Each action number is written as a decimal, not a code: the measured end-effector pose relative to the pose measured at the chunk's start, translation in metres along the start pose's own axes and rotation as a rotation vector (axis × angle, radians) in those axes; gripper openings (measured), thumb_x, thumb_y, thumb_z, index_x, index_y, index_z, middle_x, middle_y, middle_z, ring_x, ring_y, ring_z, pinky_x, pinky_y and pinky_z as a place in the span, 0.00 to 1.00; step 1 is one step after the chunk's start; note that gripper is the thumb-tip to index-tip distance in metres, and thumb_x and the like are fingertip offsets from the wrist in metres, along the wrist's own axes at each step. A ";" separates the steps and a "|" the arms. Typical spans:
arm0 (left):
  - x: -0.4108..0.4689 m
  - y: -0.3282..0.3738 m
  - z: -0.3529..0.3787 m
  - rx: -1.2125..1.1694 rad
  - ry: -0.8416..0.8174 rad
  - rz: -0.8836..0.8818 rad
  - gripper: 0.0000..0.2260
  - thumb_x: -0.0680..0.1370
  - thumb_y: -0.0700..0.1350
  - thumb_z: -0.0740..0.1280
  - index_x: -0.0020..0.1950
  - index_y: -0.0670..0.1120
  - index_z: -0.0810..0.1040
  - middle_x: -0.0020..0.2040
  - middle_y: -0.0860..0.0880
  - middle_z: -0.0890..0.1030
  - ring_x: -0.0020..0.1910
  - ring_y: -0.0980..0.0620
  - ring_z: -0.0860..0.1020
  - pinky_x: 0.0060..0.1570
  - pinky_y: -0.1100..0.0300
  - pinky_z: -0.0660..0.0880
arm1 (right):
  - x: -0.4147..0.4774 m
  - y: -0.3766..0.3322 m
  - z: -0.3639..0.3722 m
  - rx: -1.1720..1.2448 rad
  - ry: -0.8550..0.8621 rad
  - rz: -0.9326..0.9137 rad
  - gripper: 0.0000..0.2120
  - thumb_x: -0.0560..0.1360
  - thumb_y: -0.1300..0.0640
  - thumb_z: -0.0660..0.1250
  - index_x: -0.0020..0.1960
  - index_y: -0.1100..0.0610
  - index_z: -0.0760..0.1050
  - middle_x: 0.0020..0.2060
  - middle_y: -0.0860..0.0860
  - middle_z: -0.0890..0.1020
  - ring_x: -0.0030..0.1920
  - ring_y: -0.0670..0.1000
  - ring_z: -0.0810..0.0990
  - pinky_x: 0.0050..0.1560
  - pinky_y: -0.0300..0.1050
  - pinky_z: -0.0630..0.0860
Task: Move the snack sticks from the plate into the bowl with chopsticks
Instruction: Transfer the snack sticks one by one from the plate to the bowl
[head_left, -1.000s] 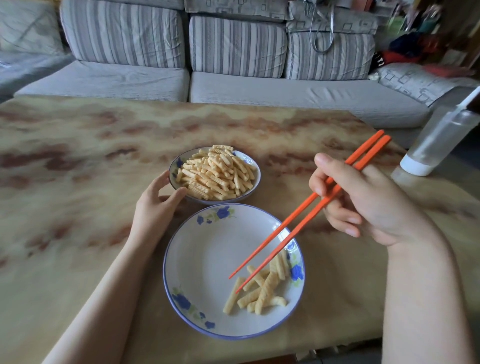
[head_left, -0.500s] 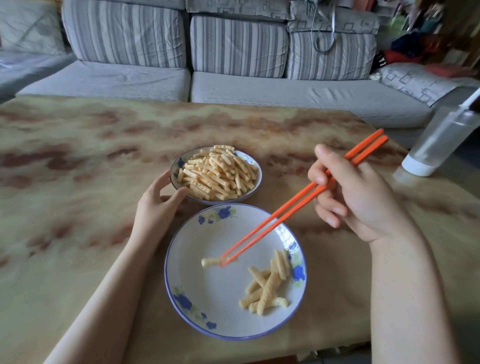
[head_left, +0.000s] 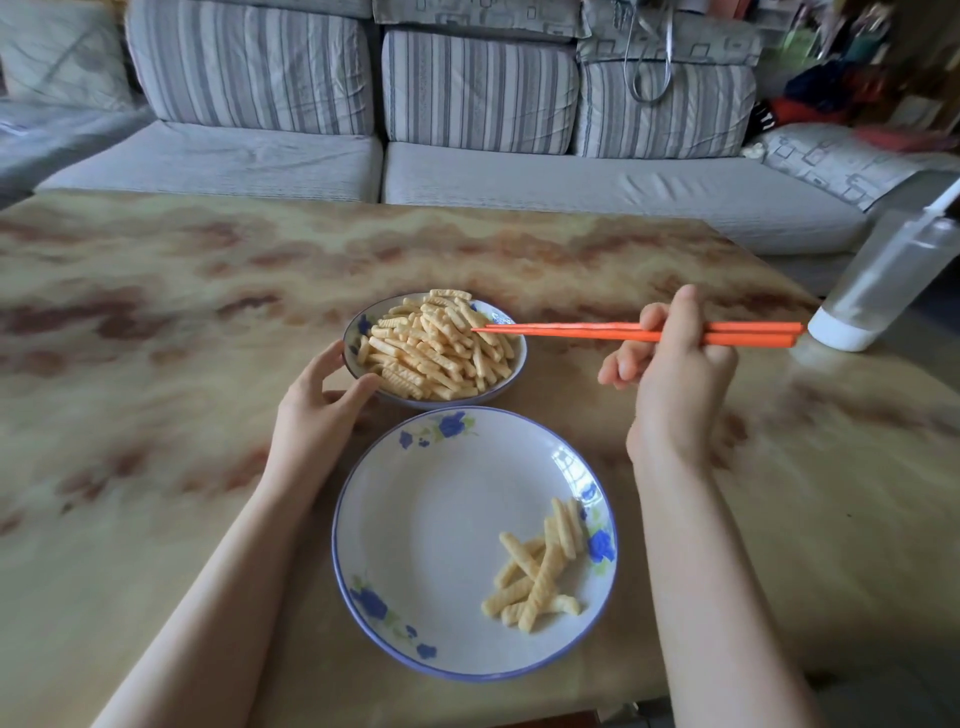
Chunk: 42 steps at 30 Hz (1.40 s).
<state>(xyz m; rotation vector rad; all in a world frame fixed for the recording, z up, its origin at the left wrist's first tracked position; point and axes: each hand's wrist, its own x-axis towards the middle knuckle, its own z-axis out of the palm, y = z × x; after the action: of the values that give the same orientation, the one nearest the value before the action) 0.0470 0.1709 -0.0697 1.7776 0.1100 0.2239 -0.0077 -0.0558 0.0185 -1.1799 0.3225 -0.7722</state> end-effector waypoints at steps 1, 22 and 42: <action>0.000 0.000 0.000 0.000 0.002 0.004 0.19 0.77 0.45 0.71 0.67 0.55 0.75 0.37 0.60 0.83 0.36 0.58 0.83 0.45 0.62 0.78 | 0.000 0.003 0.002 -0.009 0.001 -0.001 0.21 0.83 0.53 0.56 0.32 0.58 0.67 0.17 0.50 0.65 0.17 0.51 0.65 0.22 0.37 0.64; 0.003 -0.004 -0.001 0.039 -0.019 0.033 0.20 0.77 0.46 0.71 0.69 0.54 0.75 0.48 0.54 0.85 0.41 0.56 0.84 0.52 0.55 0.80 | 0.007 -0.042 -0.032 -0.174 -0.394 -0.059 0.20 0.82 0.55 0.57 0.32 0.58 0.66 0.28 0.47 0.72 0.17 0.47 0.63 0.19 0.39 0.62; 0.002 -0.003 -0.001 0.036 -0.019 0.034 0.19 0.78 0.44 0.70 0.68 0.53 0.75 0.34 0.69 0.81 0.34 0.65 0.81 0.48 0.60 0.78 | -0.005 -0.075 -0.053 -0.522 -0.754 0.106 0.21 0.75 0.46 0.60 0.29 0.58 0.68 0.15 0.52 0.60 0.14 0.52 0.62 0.18 0.37 0.62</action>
<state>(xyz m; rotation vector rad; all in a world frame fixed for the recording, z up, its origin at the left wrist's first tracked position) 0.0489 0.1727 -0.0722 1.8181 0.0707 0.2299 -0.0706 -0.1022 0.0664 -1.8333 -0.0550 -0.1030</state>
